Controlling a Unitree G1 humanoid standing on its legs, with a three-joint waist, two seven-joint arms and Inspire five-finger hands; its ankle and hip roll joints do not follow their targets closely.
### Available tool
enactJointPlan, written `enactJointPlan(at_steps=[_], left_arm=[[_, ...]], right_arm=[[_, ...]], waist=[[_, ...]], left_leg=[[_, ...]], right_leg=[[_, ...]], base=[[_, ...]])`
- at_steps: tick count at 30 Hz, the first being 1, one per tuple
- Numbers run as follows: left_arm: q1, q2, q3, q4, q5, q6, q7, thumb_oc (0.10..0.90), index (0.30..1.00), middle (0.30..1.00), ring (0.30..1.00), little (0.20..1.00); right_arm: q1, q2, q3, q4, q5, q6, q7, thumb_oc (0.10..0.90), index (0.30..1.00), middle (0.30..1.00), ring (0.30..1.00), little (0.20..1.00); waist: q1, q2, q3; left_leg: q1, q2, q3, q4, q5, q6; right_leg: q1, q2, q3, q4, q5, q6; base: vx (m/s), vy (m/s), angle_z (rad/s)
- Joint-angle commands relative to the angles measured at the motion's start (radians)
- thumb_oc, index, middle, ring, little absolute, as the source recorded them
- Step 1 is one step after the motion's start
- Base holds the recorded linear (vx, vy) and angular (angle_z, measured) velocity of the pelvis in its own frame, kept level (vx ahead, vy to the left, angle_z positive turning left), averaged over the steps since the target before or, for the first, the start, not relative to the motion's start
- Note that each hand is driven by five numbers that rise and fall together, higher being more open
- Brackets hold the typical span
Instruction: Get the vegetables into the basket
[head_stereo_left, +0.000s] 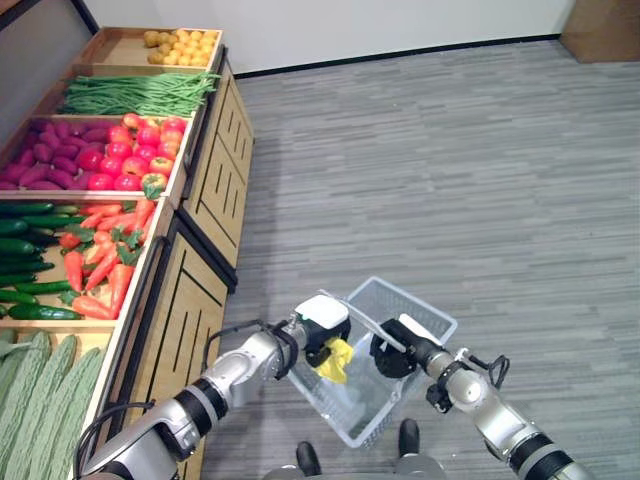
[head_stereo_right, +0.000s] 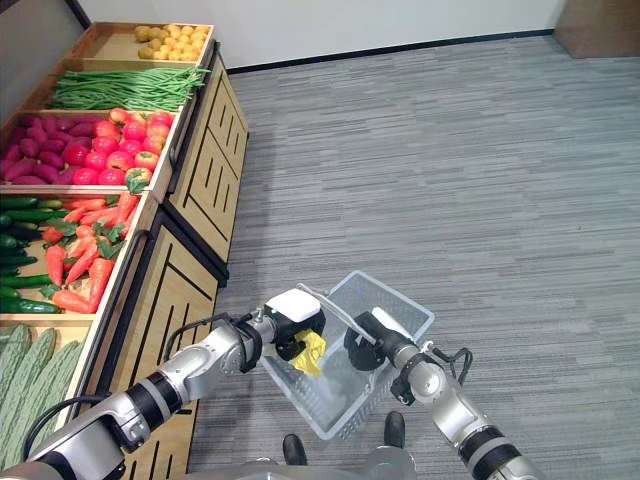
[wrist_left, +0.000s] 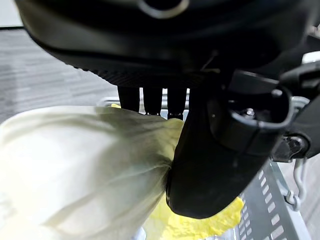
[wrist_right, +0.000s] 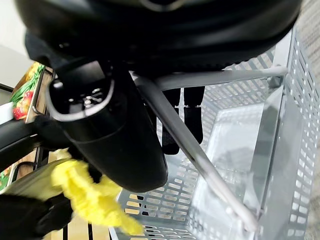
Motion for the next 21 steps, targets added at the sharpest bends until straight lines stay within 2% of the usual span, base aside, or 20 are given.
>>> enactJointPlan(at_steps=[1,2,6,7,8,12,19,20,21], left_arm=[[-0.164,-0.030,0.004,0.092,0.016,-0.003,0.076,0.400,0.300,0.300,0.300,0.300],[-0.168,-0.069,-0.023,0.163,0.029,0.006,0.078,0.400,0.300,0.300,0.300,0.300],[-0.166,-0.107,-0.036,0.237,0.035,0.013,0.093,0.400,0.300,0.300,0.300,0.300],[-0.152,-0.065,-0.016,0.199,0.065,0.022,0.141,0.400,0.300,0.300,0.300,0.300],[-0.130,-0.042,-0.010,0.169,0.041,-0.006,0.087,0.400,0.300,0.300,0.300,0.300],[-0.096,-0.017,-0.012,0.112,0.008,-0.026,0.046,0.400,0.300,0.300,0.300,0.300],[-0.127,0.036,-0.035,-0.007,0.022,-0.065,0.025,0.400,0.300,0.300,0.300,0.300],[-0.128,0.036,-0.036,-0.008,0.021,-0.065,0.024,0.533,0.487,0.487,0.487,0.487],[-0.139,0.042,-0.053,-0.028,0.029,-0.078,0.010,0.900,1.000,1.000,1.000,1.000]], right_arm=[[-0.101,0.041,-0.024,-0.215,0.113,-0.135,-0.007,0.400,0.300,0.300,0.300,0.300],[-0.101,0.032,-0.007,-0.271,0.142,-0.148,0.001,0.400,0.300,0.300,0.300,0.300],[-0.097,0.025,-0.003,-0.331,0.176,-0.159,0.000,0.400,0.300,0.300,0.300,0.300],[-0.101,0.022,-0.013,-0.361,0.179,-0.148,-0.002,0.400,0.300,0.300,0.300,0.300],[-0.090,0.023,-0.030,-0.393,0.206,-0.160,0.007,0.400,0.300,0.300,0.300,0.300],[-0.082,0.021,-0.036,-0.456,0.241,-0.174,0.009,0.400,0.300,0.300,0.300,0.300],[-0.062,0.020,-0.023,-0.584,0.355,-0.182,0.048,0.400,0.300,0.300,0.300,0.300],[-0.062,0.020,-0.025,-0.586,0.358,-0.180,0.049,0.400,0.300,0.300,0.300,0.300],[-0.054,0.022,-0.023,-0.597,0.385,-0.178,0.055,0.400,0.300,0.300,0.300,0.300]], waist=[[0.005,-0.051,-0.005],[-0.005,-0.057,0.000],[-0.010,-0.062,0.000],[0.000,-0.062,0.001],[0.002,-0.063,0.002],[0.013,-0.065,0.007],[0.015,-0.075,0.010],[0.016,-0.076,0.010],[0.015,-0.078,0.009]], left_leg=[[0.024,0.036,0.002,0.000,-0.016,-0.069],[0.014,0.037,0.004,0.000,-0.013,-0.071],[0.007,0.038,0.006,0.000,-0.012,-0.071],[0.007,0.039,0.006,0.000,-0.011,-0.071],[0.008,0.040,0.006,0.000,-0.011,-0.070],[0.010,0.043,0.000,0.000,-0.011,-0.070],[0.017,0.049,0.002,0.000,-0.013,-0.070],[0.017,0.049,0.002,0.000,-0.013,-0.070],[0.019,0.049,0.005,0.000,-0.014,-0.069]], right_leg=[[0.047,-0.047,0.029,0.030,-0.055,0.065],[0.037,-0.046,0.030,0.030,-0.049,0.066],[0.028,-0.043,0.031,0.032,-0.046,0.066],[0.029,-0.044,0.029,0.032,-0.046,0.064],[0.029,-0.043,0.029,0.032,-0.045,0.063],[0.033,-0.042,0.026,0.033,-0.047,0.062],[0.034,-0.035,0.031,0.036,-0.051,0.060],[0.034,-0.035,0.031,0.036,-0.051,0.060],[0.034,-0.035,0.034,0.036,-0.050,0.060]], base=[[-0.08,-0.019,-0.11],[-0.05,-0.010,-0.07],[-0.02,-0.011,-0.03],[0.00,-0.016,-0.04],[0.00,0.000,0.00],[0.00,0.000,0.00],[0.00,0.000,0.00],[0.00,0.000,0.00],[0.00,0.000,0.00]])
